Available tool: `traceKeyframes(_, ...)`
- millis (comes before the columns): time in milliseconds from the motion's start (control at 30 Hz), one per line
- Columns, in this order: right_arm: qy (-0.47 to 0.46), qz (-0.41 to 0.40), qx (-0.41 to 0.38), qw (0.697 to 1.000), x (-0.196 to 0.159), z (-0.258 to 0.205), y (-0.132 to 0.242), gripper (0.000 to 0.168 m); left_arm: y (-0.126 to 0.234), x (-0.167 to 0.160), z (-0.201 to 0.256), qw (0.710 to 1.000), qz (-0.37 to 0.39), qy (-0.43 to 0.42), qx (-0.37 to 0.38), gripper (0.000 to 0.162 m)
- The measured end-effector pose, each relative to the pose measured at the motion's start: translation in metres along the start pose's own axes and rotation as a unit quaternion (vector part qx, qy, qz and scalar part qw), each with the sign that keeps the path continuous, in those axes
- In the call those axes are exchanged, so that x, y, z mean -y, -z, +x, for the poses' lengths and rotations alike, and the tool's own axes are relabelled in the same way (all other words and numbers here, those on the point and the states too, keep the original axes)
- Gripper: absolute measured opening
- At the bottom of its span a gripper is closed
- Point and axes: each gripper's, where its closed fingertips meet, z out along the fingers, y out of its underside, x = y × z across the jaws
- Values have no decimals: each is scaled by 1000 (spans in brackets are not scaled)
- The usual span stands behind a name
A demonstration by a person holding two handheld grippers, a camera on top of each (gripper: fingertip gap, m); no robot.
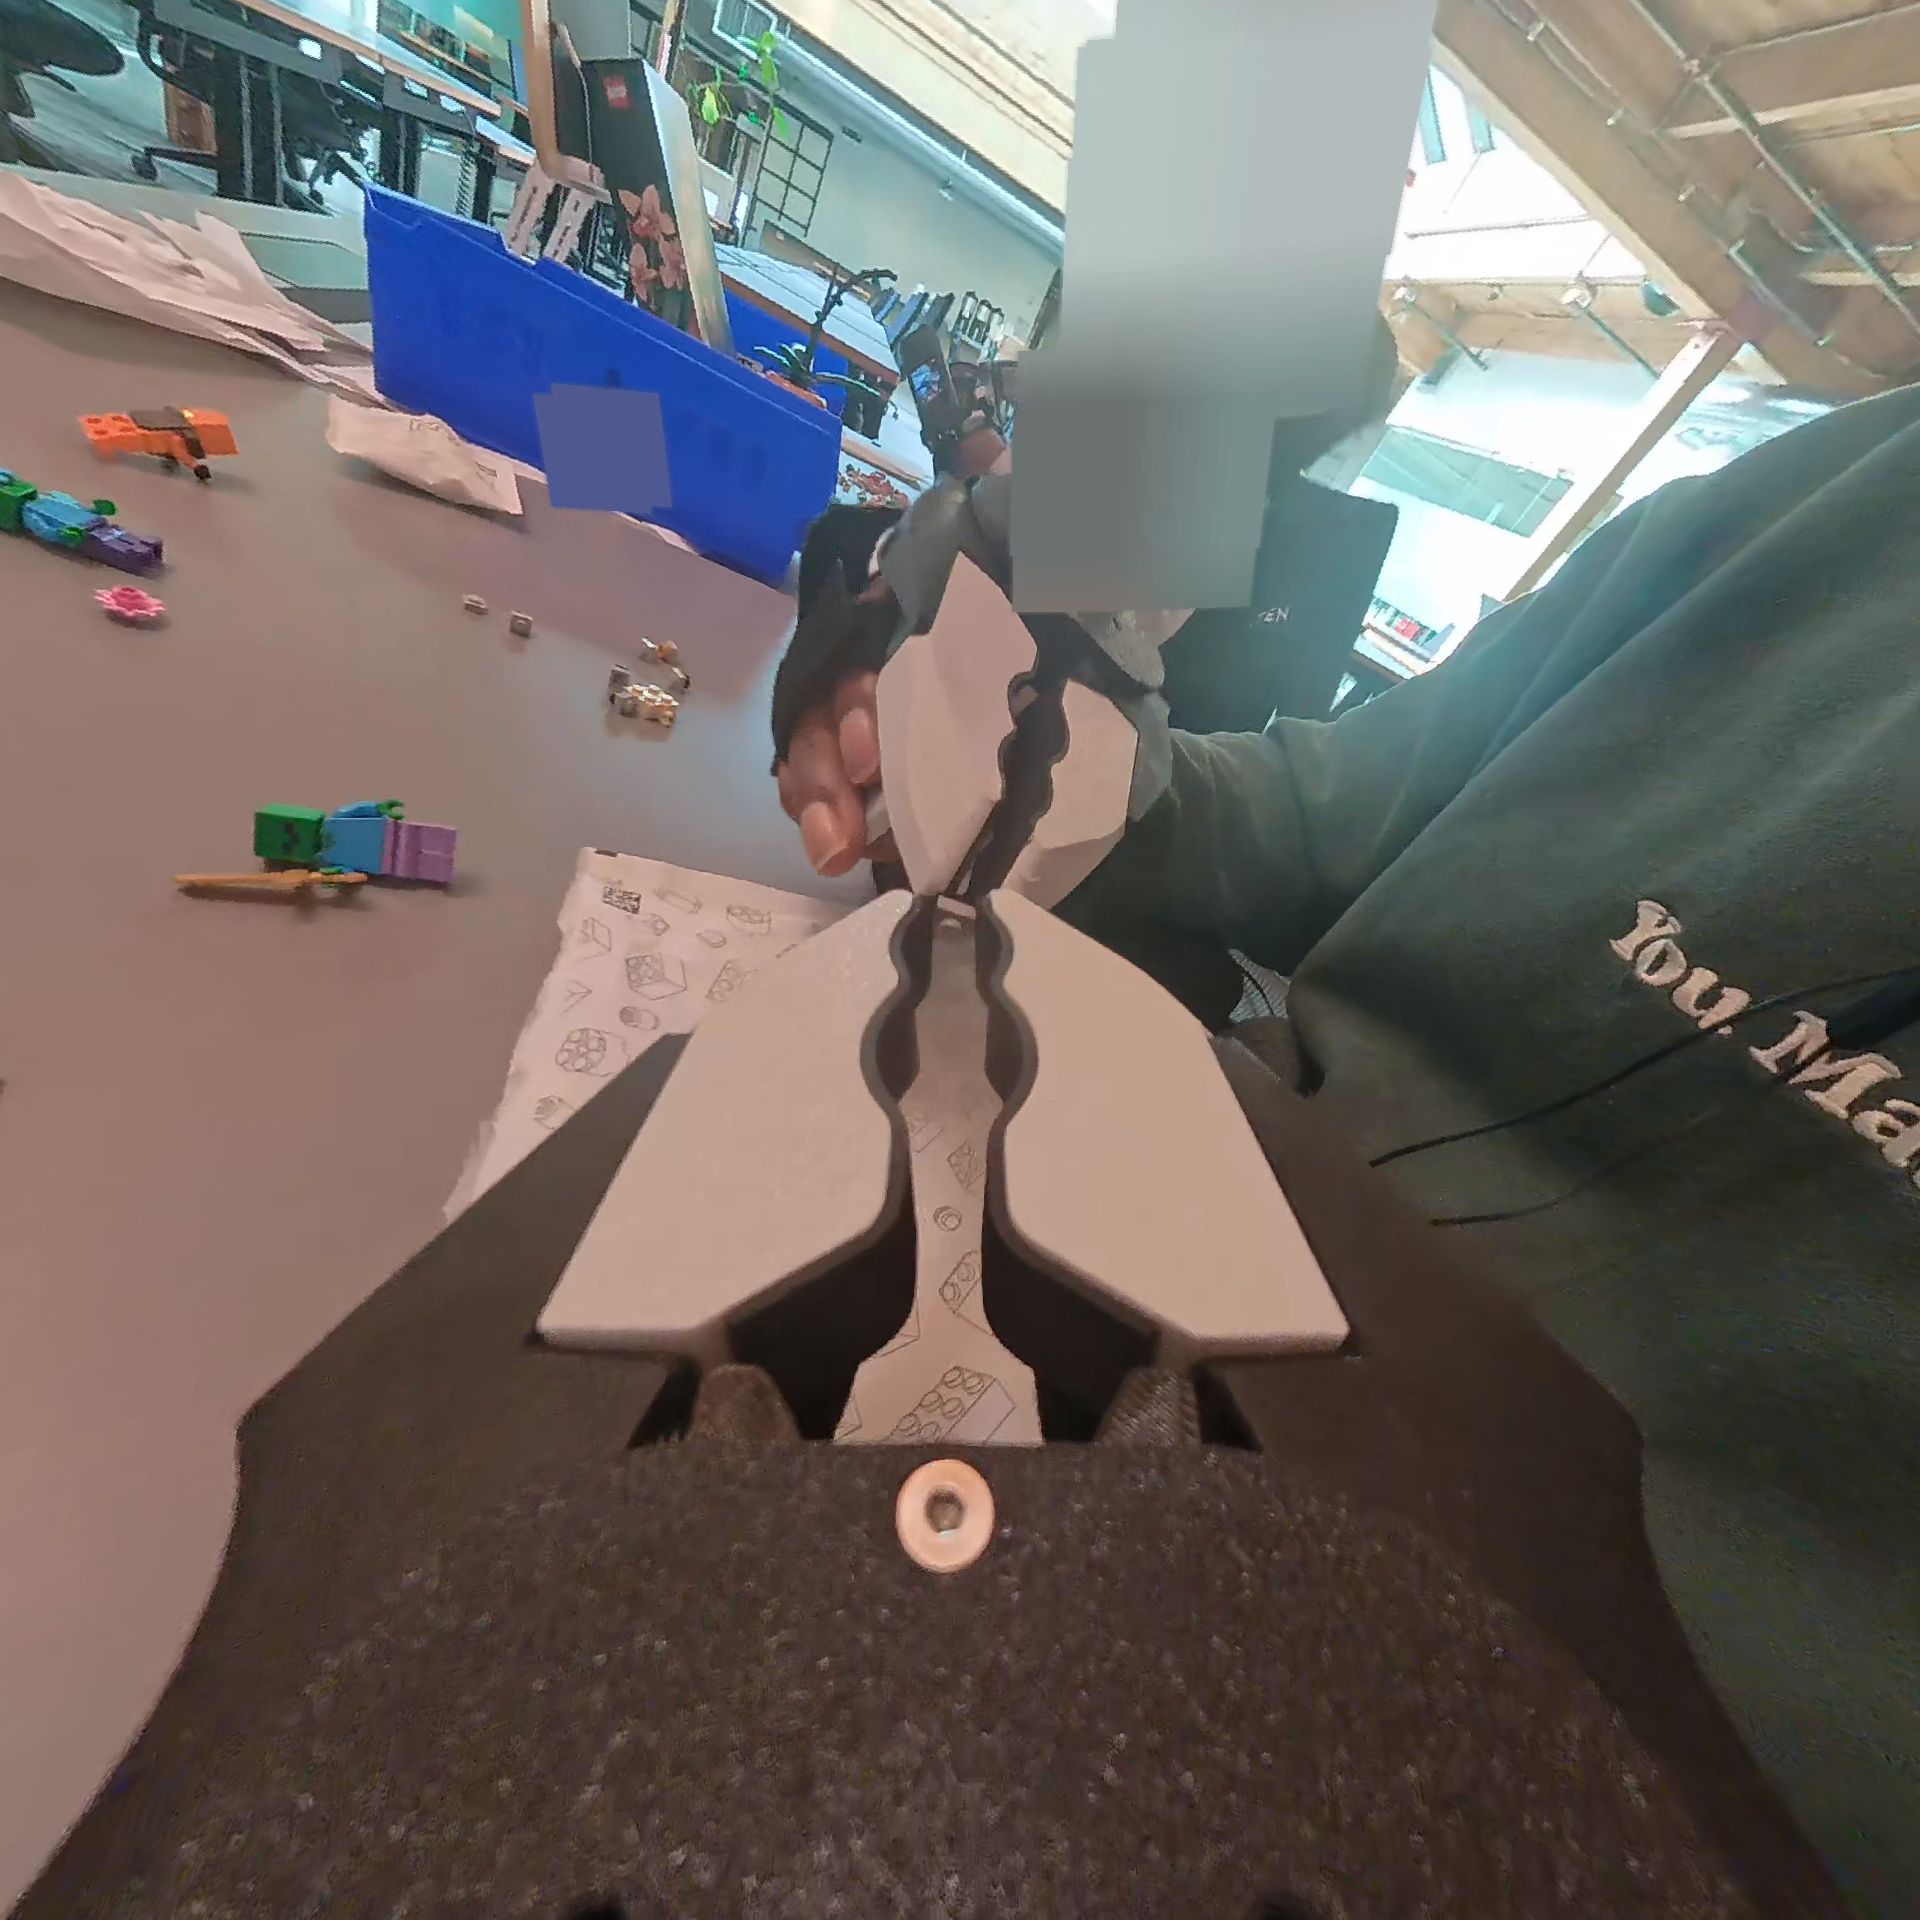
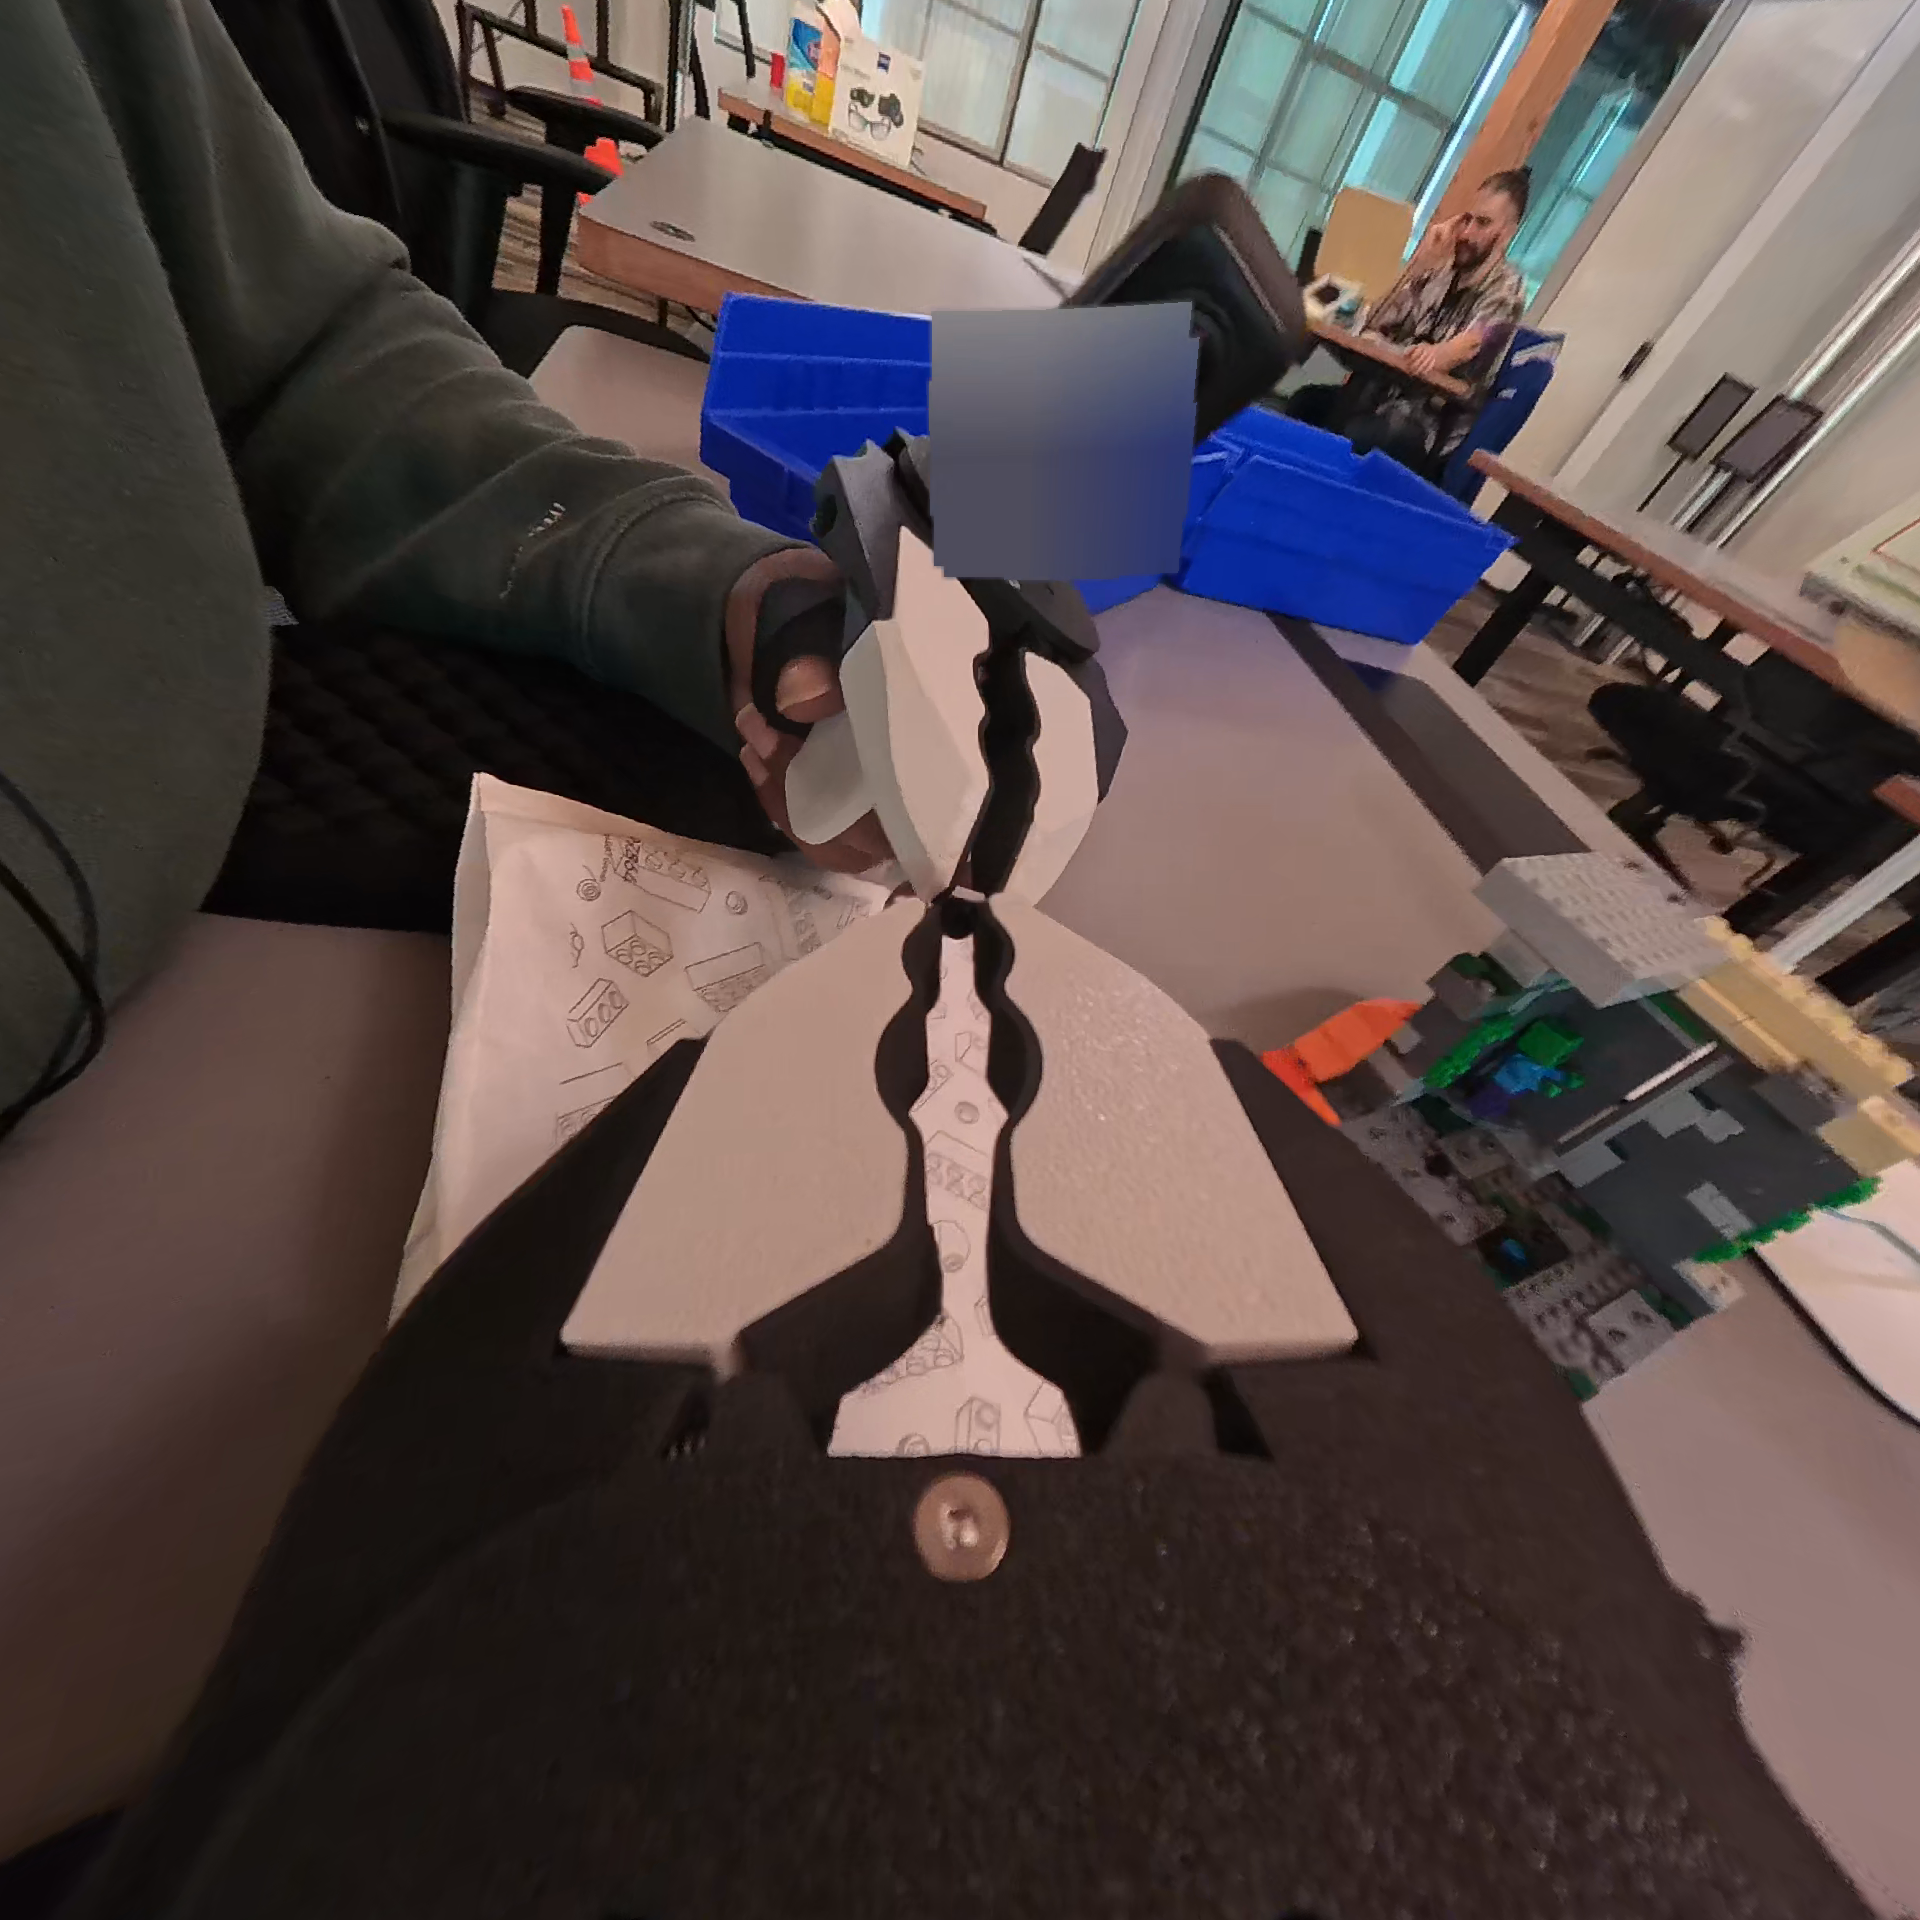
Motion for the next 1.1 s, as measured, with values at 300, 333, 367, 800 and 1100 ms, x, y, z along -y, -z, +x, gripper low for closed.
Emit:
traceKeyframes(300, -49, -3, 30, 998, -3, 0, 7, 0, 6, 3, -3, 998, -5, -52, 28, 7)
traceKeyframes(333, -47, -7, 23, 999, -4, 2, 9, 0, 9, 5, -1, 998, -4, -58, 22, 7)
traceKeyframes(367, -45, -11, 14, 999, -5, 4, 9, 0, 10, 6, 1, 997, -6, -71, 25, 7)
traceKeyframes(800, 18, -16, -11, 1000, -3, -5, -2, 8, 1, -3, 3, 997, -19, -69, 19, 7)
traceKeyframes(1100, 22, -15, -22, 999, -4, 0, 2, 0, 6, 1, -2, 998, -10, -61, 25, 7)
